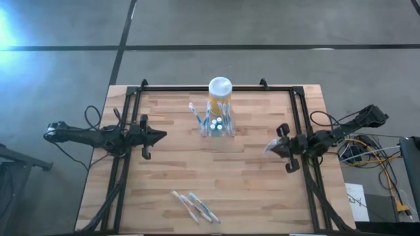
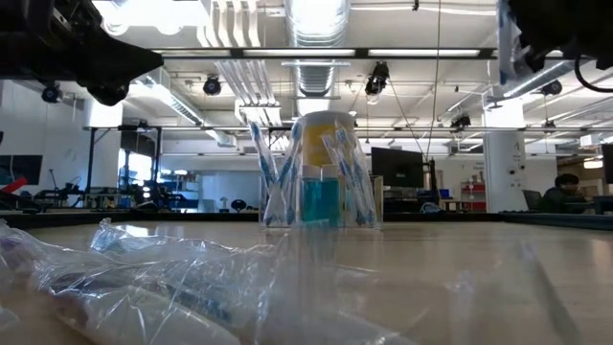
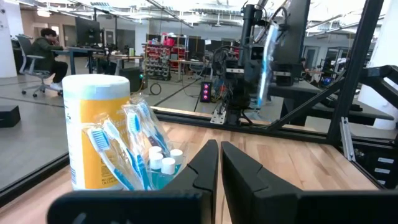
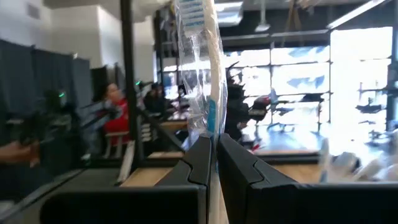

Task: Pick & Place toothbrushing station
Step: Put the blue toothbrush into the transparent organizer, then put the orange toothbrush into the transparent organizer

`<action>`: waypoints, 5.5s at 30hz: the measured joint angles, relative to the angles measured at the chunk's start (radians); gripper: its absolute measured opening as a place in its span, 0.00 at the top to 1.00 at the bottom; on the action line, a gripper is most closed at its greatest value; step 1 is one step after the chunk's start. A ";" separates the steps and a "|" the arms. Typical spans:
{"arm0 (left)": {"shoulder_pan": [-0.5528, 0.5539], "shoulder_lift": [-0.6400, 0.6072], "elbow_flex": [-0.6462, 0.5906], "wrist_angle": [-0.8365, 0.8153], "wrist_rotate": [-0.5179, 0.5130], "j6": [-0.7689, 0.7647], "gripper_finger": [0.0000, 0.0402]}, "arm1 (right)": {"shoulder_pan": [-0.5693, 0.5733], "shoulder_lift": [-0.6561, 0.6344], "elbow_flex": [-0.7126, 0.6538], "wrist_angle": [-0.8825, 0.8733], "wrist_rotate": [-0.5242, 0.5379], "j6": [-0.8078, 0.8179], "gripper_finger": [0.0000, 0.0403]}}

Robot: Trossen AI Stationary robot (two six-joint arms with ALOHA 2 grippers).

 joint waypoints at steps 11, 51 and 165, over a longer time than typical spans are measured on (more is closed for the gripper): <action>0.000 0.000 0.000 0.000 0.000 0.000 0.94 | -0.181 0.146 0.160 -0.037 -0.083 0.004 0.97; 0.000 0.013 0.000 -0.025 0.039 -0.087 0.94 | -0.615 1.232 0.425 0.699 -0.227 0.015 0.97; -0.037 0.273 0.179 -0.092 0.291 -0.133 0.94 | -0.401 -0.432 -0.003 -0.649 -0.236 0.112 0.98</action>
